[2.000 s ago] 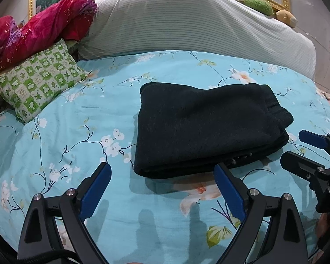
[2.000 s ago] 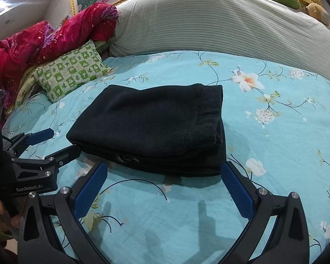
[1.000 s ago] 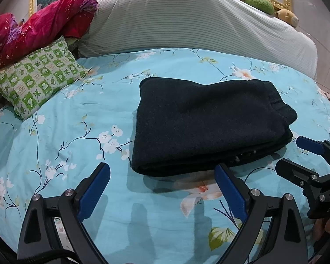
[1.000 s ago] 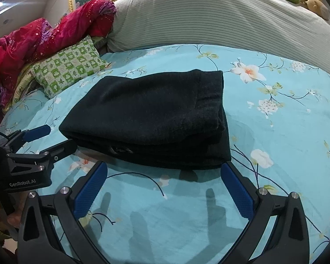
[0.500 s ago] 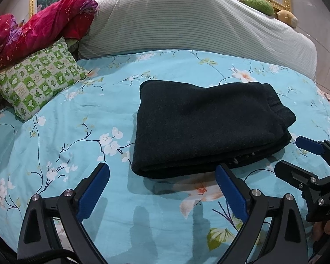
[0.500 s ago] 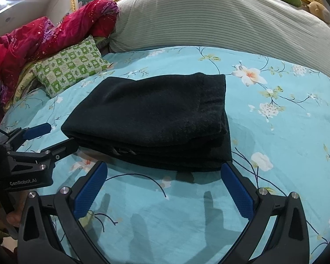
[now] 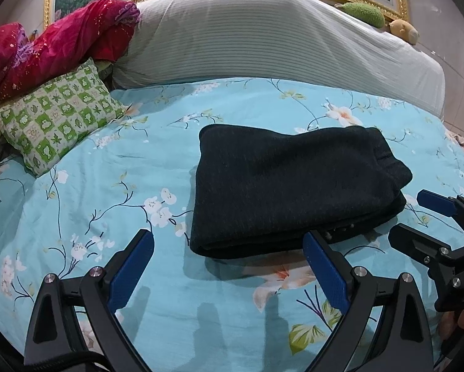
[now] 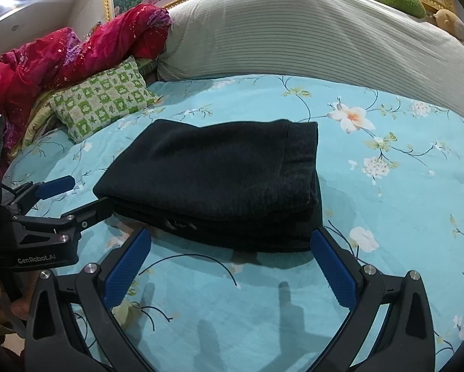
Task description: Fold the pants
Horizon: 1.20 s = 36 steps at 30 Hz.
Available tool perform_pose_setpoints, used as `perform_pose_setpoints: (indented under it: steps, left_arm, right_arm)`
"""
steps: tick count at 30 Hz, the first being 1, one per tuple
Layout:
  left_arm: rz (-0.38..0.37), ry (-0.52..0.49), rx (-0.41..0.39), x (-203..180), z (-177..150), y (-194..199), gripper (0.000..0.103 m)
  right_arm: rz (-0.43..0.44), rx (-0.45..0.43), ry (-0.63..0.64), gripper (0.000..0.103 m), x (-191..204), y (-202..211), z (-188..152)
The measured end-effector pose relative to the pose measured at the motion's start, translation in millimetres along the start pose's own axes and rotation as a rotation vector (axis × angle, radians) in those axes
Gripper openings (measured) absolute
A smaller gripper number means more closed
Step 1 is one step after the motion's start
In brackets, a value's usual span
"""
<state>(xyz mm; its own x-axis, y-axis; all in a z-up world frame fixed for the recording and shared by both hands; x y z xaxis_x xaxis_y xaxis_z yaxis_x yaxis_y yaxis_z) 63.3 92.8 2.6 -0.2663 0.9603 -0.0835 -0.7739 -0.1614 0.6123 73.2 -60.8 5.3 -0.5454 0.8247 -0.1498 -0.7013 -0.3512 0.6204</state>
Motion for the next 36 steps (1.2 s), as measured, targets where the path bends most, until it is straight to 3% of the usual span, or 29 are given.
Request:
perform_pose_setpoints:
  steps: [36]
  left_arm:
    - [-0.002, -0.020, -0.003, -4.9, 10.5, 3.9, 0.097]
  right_arm:
    - [0.004, -0.033, 0.014, 0.103, 2.4, 13.0, 9.7]
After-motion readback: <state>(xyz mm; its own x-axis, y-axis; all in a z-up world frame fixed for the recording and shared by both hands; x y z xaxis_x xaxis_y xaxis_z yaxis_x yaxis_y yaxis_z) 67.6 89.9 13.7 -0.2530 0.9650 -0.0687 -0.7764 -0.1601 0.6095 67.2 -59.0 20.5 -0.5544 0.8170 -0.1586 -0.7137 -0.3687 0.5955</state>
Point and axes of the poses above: each gripper's, at about its wrist camera, not at the fingertips, and y roughly against the way its jaws point, x to its left, z to its top, the point moved 1 cm from there along -y, roughly the way its jaws point, and after that the axes turned 8 degrees about y, right-handed, at the moved point
